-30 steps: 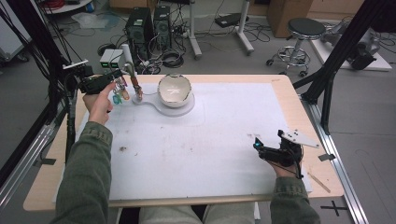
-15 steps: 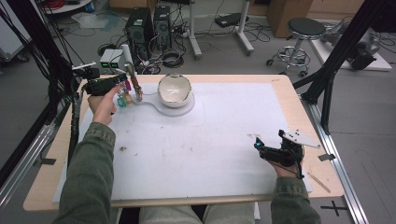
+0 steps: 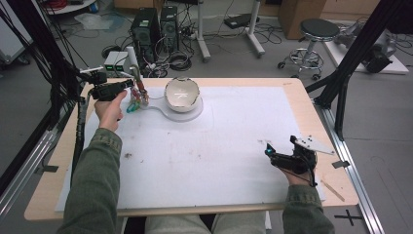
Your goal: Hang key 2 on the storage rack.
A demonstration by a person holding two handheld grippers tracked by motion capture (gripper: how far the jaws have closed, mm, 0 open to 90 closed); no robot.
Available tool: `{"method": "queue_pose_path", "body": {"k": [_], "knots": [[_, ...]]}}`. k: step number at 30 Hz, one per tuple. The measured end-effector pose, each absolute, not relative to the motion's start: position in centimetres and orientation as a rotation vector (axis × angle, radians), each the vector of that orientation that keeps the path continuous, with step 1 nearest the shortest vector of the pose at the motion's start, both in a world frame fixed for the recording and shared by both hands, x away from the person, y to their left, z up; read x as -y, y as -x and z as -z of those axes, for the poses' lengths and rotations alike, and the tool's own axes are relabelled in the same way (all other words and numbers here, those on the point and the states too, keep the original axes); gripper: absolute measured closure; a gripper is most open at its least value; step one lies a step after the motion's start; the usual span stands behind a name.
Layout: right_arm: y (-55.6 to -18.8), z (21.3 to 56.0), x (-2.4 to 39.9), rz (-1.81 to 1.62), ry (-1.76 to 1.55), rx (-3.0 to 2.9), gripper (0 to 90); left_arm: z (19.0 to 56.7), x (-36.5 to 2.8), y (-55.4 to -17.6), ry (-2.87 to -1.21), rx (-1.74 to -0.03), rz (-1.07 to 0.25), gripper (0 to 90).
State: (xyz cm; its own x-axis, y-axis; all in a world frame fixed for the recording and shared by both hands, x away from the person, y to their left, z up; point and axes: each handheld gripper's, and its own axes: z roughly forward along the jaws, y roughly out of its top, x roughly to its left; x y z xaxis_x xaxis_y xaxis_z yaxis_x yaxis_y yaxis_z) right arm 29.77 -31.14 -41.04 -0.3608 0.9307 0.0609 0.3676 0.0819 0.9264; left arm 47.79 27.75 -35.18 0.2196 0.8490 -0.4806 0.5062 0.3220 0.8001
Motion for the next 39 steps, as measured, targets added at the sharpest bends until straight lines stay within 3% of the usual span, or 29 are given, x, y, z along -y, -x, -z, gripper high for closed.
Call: {"method": "queue_pose_path", "body": {"k": [4,12,39], "knots": [[-29.8,41.0,31.1,-1.268,-1.284,-1.786,1.7,35.1,-27.9,-47.3,-1.346,-1.425,-0.404,35.4],[-29.8,41.0,31.0,-1.264,-1.288,-1.786,1.7,35.8,-28.4,-46.4,-1.332,-1.456,-0.439,2.7],[-29.8,41.0,31.1,-1.266,-1.293,-1.777,1.7,35.4,-28.2,-43.1,-1.376,-1.387,-0.626,1.6]]}}
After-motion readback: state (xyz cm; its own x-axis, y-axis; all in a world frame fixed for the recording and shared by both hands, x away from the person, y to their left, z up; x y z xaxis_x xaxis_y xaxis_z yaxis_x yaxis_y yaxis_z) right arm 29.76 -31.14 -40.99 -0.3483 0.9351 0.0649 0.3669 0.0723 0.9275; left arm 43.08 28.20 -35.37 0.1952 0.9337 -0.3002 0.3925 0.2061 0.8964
